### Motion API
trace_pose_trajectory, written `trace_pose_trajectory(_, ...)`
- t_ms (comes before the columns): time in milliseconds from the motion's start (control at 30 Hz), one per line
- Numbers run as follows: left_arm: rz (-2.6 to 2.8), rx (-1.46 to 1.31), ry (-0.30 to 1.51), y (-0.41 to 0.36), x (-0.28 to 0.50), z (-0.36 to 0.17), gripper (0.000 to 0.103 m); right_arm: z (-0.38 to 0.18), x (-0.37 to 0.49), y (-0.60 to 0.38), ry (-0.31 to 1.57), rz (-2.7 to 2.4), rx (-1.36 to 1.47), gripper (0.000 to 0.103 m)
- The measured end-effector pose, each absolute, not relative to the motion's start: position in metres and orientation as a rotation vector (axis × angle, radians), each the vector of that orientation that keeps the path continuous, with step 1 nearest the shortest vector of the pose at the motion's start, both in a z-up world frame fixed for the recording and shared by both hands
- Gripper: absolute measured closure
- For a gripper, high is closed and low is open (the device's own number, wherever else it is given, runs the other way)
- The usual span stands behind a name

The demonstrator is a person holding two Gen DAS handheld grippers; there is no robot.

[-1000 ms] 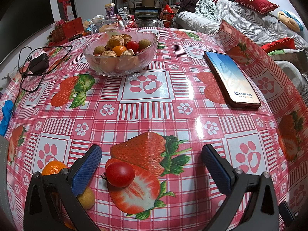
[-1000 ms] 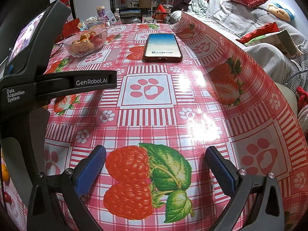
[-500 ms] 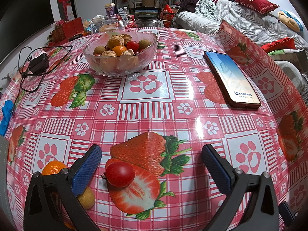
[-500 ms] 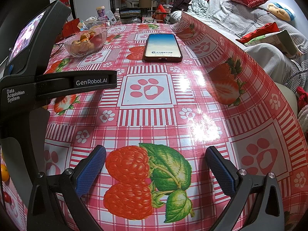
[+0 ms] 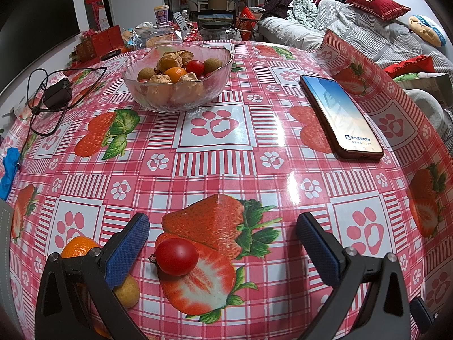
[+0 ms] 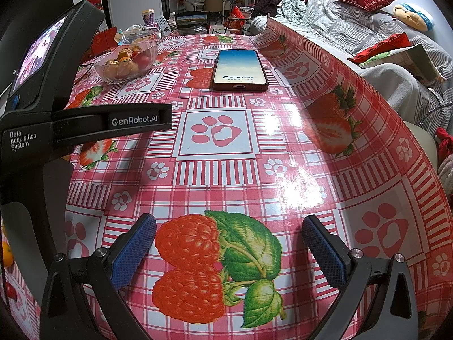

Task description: Organize fruits

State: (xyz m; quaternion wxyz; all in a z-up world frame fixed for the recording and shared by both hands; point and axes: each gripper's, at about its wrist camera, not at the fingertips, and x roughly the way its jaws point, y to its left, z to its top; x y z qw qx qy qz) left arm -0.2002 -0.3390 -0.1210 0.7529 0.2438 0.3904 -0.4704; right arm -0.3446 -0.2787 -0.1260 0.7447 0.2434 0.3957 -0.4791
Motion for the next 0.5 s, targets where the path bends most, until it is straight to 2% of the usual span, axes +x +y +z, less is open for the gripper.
trace_pose_trajectory(500, -1.027, 0.532, 0.852, -0.339, -0.2003, -0.121, 0.0, -0.1259, -0.3447, -0.2787, 0.866, -1.049, 0.533, 0.0)
